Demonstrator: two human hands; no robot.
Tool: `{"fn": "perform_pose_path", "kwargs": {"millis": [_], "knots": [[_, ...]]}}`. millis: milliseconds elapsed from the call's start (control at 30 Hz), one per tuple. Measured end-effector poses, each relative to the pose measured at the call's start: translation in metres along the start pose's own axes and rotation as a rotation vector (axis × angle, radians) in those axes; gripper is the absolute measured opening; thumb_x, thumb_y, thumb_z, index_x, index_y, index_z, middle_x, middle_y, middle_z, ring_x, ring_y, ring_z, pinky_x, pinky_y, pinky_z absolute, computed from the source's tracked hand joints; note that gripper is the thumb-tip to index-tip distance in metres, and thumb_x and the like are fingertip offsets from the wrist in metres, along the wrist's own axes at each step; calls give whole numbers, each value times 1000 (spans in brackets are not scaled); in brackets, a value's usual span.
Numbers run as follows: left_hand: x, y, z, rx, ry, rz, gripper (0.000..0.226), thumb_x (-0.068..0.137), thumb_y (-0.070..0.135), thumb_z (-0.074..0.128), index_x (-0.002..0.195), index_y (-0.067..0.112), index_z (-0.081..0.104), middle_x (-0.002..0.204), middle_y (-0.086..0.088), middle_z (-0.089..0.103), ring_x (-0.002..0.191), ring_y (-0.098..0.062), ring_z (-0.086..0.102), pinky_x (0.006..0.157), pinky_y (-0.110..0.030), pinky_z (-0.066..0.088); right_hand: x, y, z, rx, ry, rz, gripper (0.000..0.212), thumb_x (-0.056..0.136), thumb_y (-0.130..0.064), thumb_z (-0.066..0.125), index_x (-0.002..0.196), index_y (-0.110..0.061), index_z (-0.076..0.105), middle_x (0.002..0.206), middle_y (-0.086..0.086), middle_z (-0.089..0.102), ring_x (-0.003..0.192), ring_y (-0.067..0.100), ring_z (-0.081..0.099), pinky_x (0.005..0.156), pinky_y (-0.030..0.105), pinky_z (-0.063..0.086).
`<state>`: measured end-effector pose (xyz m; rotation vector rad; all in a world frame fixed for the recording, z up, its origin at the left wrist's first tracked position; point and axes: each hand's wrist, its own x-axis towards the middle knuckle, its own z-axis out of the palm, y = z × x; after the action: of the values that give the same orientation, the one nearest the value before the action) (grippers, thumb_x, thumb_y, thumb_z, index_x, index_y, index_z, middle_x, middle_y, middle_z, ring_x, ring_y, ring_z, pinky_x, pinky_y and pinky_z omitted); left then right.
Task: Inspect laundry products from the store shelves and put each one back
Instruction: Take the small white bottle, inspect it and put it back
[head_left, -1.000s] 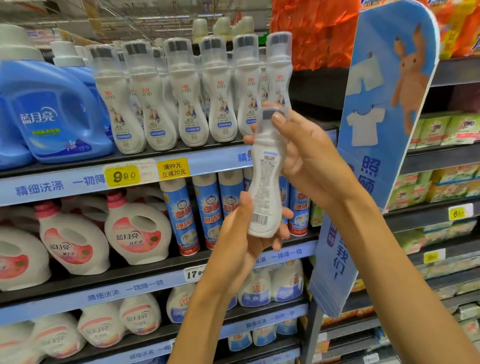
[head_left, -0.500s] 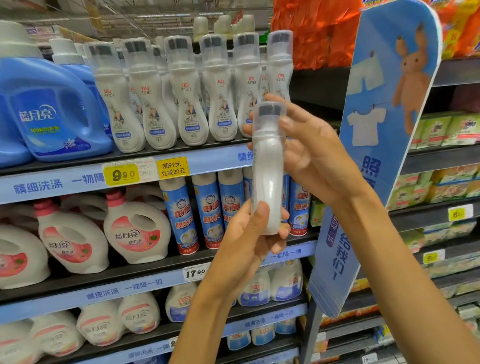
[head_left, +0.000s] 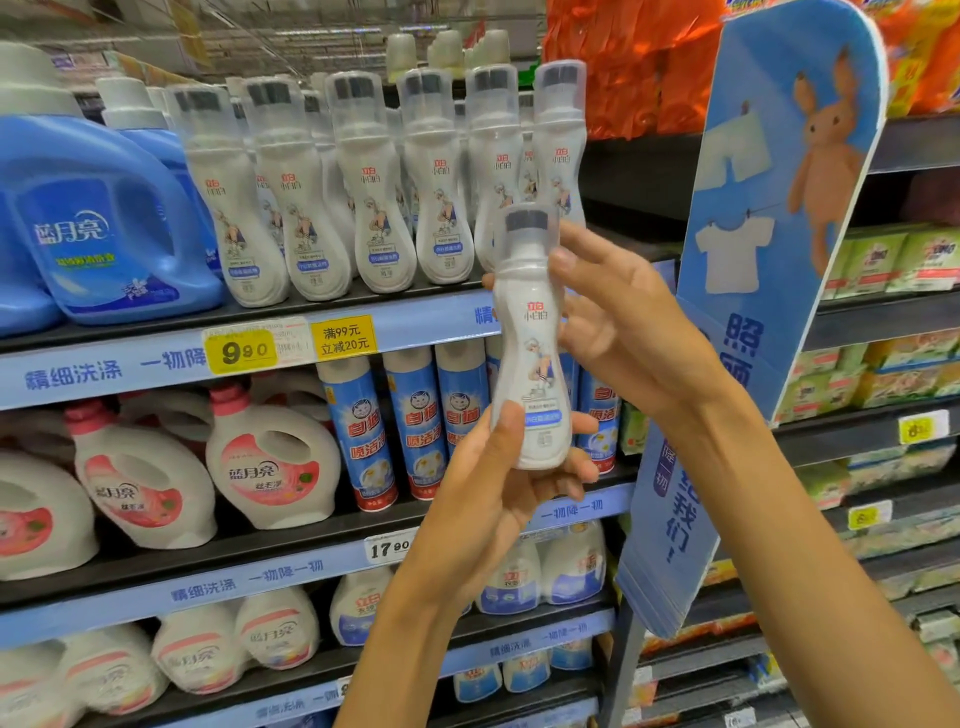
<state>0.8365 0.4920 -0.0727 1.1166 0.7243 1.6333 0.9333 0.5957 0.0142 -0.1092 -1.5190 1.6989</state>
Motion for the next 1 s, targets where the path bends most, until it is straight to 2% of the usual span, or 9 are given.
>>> {"fn": "perform_pose_path", "kwargs": {"millis": [100, 200, 333, 467, 567, 700, 800, 867, 1000], "knots": [[0, 0, -4, 127, 94, -10, 59, 84, 54, 51, 126, 12, 54, 110, -7, 70, 95, -19, 68, 77, -25, 55, 0, 1, -2, -27, 47, -31, 54, 84, -12, 57, 136, -2, 46, 126, 17, 59, 111, 24, 61, 84, 34, 54], [0, 4, -12, 217, 166, 15, 42, 88, 45, 49, 117, 17, 61, 112, -3, 71, 105, -20, 67, 82, -22, 54, 1, 2, -6, 0, 113, -66, 49, 89, -6, 56, 137, -2, 46, 128, 17, 59, 116, 26, 59, 91, 37, 53], [-2, 12, -15, 164, 171, -11, 37, 89, 37, 55, 115, 13, 64, 113, -9, 71, 105, -25, 67, 84, -25, 55, 2, 5, -8, 37, 136, -51, 43, 92, -9, 53, 134, -3, 48, 131, 17, 58, 118, 29, 58, 89, 36, 54], [-8, 18, -8, 15, 96, -60, 34, 78, 43, 69, 101, 19, 75, 108, -13, 72, 95, -28, 71, 75, -25, 56, 1, 8, -7, 17, 112, 15, 38, 81, -24, 62, 115, -7, 60, 101, 4, 72, 91, 17, 69, 72, 26, 55], [-9, 23, -3, -69, 45, -53, 47, 68, 51, 76, 102, 19, 75, 101, -13, 73, 83, -25, 73, 68, -23, 57, 0, 11, -9, 38, 100, 63, 41, 81, -30, 62, 113, -5, 59, 95, 6, 70, 89, 19, 68, 74, 29, 56], [-9, 23, 3, -67, -5, -38, 48, 65, 50, 78, 100, 17, 76, 104, -12, 73, 86, -25, 73, 73, -26, 57, -1, 9, -9, -7, 68, 143, 35, 84, -32, 60, 108, -7, 63, 92, 9, 71, 86, 22, 70, 75, 32, 58], [-8, 23, 4, -77, 18, -59, 39, 74, 43, 77, 100, 15, 75, 106, -14, 72, 89, -28, 72, 74, -27, 57, -2, 8, -8, -28, 72, 114, 34, 91, -27, 55, 116, -4, 59, 98, 13, 70, 91, 25, 68, 76, 33, 57], [-7, 21, 2, -33, 68, -65, 38, 84, 35, 68, 111, 9, 67, 112, -16, 70, 99, -31, 69, 80, -29, 57, -3, 4, -9, -9, 98, -7, 42, 92, -21, 54, 129, -2, 51, 114, 18, 66, 103, 30, 65, 79, 34, 56], [0, 15, 0, 319, 111, 10, 46, 85, 36, 66, 127, 23, 53, 116, 5, 67, 108, -10, 63, 88, -25, 52, -6, -5, -8, -57, 42, -187, 57, 88, -7, 58, 141, -5, 37, 134, 15, 55, 120, 29, 57, 91, 36, 53]]}}
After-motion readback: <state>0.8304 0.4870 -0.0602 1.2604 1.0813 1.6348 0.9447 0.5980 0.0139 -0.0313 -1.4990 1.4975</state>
